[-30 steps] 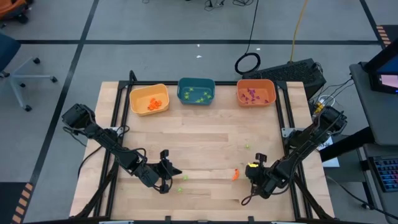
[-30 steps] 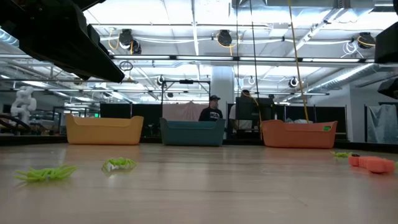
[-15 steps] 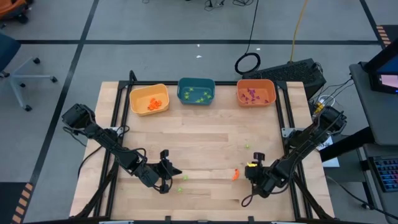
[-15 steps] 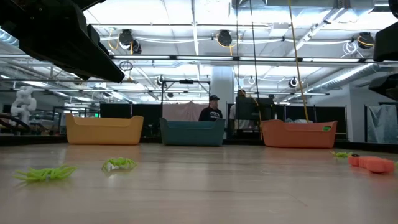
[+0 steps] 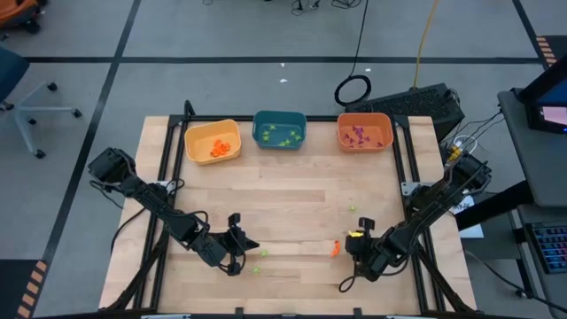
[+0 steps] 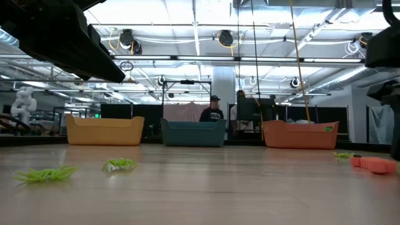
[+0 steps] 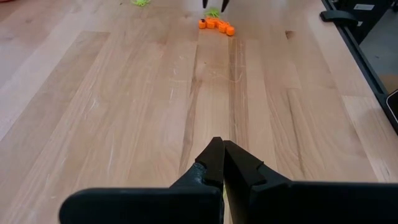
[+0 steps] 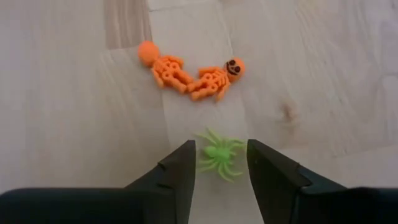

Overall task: Sort Halloween decoration
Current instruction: Put the green spider toy into the blue bin

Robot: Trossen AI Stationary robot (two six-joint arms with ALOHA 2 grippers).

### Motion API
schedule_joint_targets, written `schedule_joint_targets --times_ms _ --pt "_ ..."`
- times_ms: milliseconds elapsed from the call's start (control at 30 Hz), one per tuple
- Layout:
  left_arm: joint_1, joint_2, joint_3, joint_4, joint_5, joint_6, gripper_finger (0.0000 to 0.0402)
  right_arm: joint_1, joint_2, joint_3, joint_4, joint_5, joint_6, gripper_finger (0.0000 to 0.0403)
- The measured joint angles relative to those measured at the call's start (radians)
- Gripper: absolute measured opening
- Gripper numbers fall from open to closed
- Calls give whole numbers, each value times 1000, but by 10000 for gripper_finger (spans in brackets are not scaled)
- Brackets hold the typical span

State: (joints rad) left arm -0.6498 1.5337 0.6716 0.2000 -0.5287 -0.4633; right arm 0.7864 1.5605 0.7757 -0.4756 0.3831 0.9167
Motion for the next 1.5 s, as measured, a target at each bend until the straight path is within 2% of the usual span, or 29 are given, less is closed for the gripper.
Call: schedule_joint_targets --times_ms 267,367,733,900,1167,1500 --pt "0 0 0 0 0 0 6 -1 83 4 12 10 7 181" --pt "0 0 0 0 0 0 6 -2 87 4 9 4 16 187" --pt "0 0 0 0 0 0 6 -2 77 3 18 -20 10 101" --pt "0 0 0 -1 0 0 6 -2 78 2 18 -22 10 75" --pt "0 0 0 -1 0 0 6 -2 63 1 26 -22 9 65" --pt "0 0 0 0 0 0 6 -2 -39 -3 35 -31 -9 63"
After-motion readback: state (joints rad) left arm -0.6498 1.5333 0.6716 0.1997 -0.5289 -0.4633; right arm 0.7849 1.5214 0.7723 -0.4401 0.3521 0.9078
